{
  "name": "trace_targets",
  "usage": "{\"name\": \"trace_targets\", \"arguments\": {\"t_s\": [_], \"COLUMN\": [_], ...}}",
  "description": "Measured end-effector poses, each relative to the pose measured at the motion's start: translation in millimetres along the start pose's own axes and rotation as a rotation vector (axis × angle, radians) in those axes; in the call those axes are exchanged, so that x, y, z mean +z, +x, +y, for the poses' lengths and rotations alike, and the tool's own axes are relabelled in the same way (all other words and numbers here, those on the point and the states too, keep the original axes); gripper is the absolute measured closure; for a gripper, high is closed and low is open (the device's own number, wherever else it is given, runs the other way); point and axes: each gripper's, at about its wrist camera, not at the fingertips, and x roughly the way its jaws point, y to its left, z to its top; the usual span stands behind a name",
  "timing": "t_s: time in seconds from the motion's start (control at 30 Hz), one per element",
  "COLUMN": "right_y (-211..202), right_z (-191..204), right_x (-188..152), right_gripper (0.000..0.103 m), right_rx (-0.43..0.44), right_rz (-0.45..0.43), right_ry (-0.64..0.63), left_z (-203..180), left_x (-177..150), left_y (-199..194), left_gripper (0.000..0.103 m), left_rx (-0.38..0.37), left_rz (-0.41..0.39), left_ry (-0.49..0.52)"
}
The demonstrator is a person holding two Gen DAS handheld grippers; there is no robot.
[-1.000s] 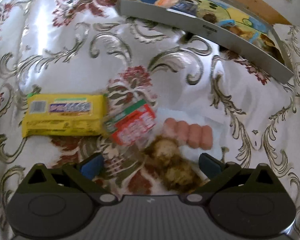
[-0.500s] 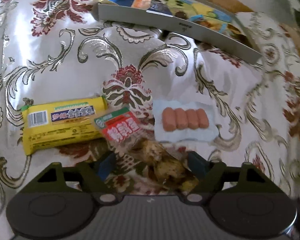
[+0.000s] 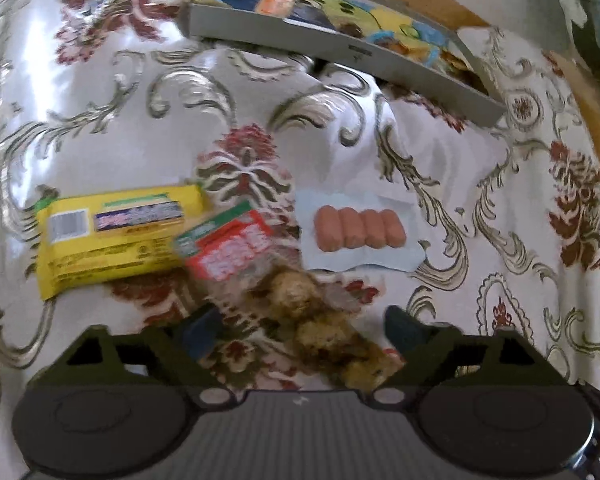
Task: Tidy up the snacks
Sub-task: 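Lower the left tool onto the red-labelled quail egg bag and close it, then carry the mandarin and quail egg bag over the grey tray with both tools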
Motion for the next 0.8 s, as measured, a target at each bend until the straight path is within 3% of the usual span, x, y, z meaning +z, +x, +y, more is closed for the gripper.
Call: {"name": "trace_targets", "arguments": {"t_s": [0.2, 0.33, 0.43, 0.8], "right_y": [0.3, 0.4, 0.6, -2.2], "right_z": [0.2, 0.0, 0.0, 2.2], "right_x": [-1.2, -1.7, -1.8, -2.6], "right_gripper": [0.064, 0.064, 0.064, 0.064], "right_rx": [0.002, 0.003, 0.004, 0.003], "right_rz": [0.003, 0.002, 0.002, 0.002], "right_ry": [-0.006, -0.007, -0.006, 0.016], "left_z": [-5.5, 2.7, 11.7, 24.5], "left_x": [2.3, 0.0, -1.4, -9.9], "left_y": [3.4, -3.2, -8.9, -27.0], "left_gripper": [0.014, 0.039, 0.051, 0.061], "left_rx": [0.054, 0.058, 0.048, -0.011], "left_rz": [-0.009, -0.034, -0.046, -0.032], "left_ry": [-0.022, -0.047, -0.089, -0.146]}}
